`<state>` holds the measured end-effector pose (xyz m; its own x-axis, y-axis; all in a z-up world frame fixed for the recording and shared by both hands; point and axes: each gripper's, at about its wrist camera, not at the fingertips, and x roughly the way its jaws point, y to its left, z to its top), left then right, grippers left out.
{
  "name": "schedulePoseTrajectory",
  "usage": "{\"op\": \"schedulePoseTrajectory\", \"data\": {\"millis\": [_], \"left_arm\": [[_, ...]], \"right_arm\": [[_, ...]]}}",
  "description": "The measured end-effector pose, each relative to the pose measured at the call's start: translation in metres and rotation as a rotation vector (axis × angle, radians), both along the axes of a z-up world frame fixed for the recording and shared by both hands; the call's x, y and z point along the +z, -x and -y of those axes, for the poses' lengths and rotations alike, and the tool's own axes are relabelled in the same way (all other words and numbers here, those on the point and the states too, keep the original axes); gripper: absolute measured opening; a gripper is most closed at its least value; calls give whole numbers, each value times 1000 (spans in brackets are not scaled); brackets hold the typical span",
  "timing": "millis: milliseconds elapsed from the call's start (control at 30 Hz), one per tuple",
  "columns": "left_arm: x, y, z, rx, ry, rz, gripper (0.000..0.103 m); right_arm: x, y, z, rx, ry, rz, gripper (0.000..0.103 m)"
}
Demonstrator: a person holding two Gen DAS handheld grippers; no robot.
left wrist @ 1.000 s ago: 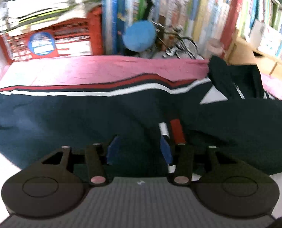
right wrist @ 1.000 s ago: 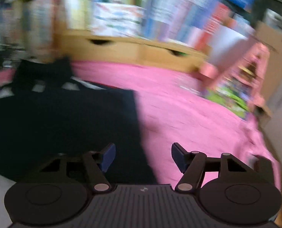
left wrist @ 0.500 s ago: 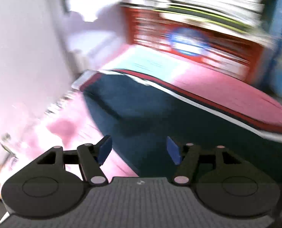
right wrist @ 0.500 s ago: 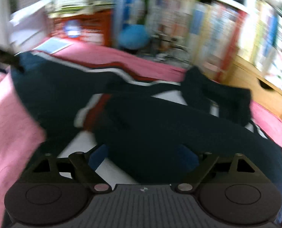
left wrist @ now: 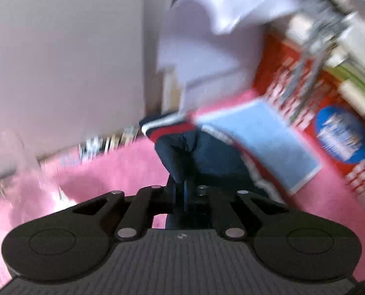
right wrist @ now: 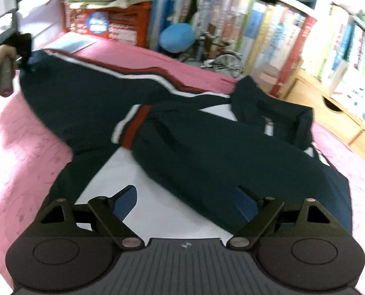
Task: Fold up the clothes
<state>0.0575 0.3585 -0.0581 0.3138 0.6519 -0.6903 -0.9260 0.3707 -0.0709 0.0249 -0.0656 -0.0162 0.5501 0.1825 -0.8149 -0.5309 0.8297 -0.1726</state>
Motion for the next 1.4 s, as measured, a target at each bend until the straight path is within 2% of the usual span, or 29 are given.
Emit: {"op": "schedulePoseTrajectory", "data": {"millis": [67, 167, 300, 367, 433, 500, 567, 700, 833, 967, 1067, 1133, 1167, 1200, 1233, 1267, 1300, 1400], "left_arm": [[20, -2, 19, -95, -66, 38, 4], [50, -3, 62, -305, -118, 127, 4], [72, -10, 148, -693, -132, 157, 5], [70, -13, 191, -881, -85, 142, 6], [59, -14, 228, -1031, -24, 93, 9], [43, -12, 258, -1125, 33, 12, 10], [33, -2, 276, -1167, 69, -41, 14], [28, 30, 287, -1192, 47, -97, 26], [22, 53, 266, -1099, 84, -133, 30], [21, 77, 239, -953, 130, -155, 30], [26, 88, 225, -877, 113, -158, 30], [29, 94, 216, -830, 98, -156, 30], [30, 96, 213, -811, 96, -154, 30], [30, 97, 211, -795, 96, -152, 30], [31, 97, 209, -781, 95, -149, 30], [32, 99, 206, -769, 95, -146, 30], [32, 100, 204, -760, 96, -141, 30], [33, 99, 202, -740, 101, -120, 30]], "right_arm": [[3, -6, 5, -36, -3, 11, 87], [10, -16, 17, -100, -23, 26, 87], [24, -36, 40, -218, -76, 32, 87], [31, -48, 56, -290, -115, 27, 87], [36, -59, 71, -350, -150, 22, 87], [38, -69, 85, -400, -180, 17, 87], [39, -80, 91, -401, -204, 3, 87], [32, -95, 72, -298, -194, -19, 94], [2, -99, 24, -141, -209, -80, 97], [-29, -116, -18, -135, -236, -129, 97], [-42, -134, -29, -219, -335, -173, 96], [-47, -142, -30, -259, -401, -209, 91], [-50, -147, -30, -275, -426, -230, 74], [-53, -151, -33, -274, -428, -264, 48], [-55, -155, -35, -273, -424, -295, 47], [-54, -155, -36, -267, -430, -304, 38], [-50, -153, -36, -247, -438, -296, 15], [-22, -146, -32, -188, -447, -236, 15]]}}
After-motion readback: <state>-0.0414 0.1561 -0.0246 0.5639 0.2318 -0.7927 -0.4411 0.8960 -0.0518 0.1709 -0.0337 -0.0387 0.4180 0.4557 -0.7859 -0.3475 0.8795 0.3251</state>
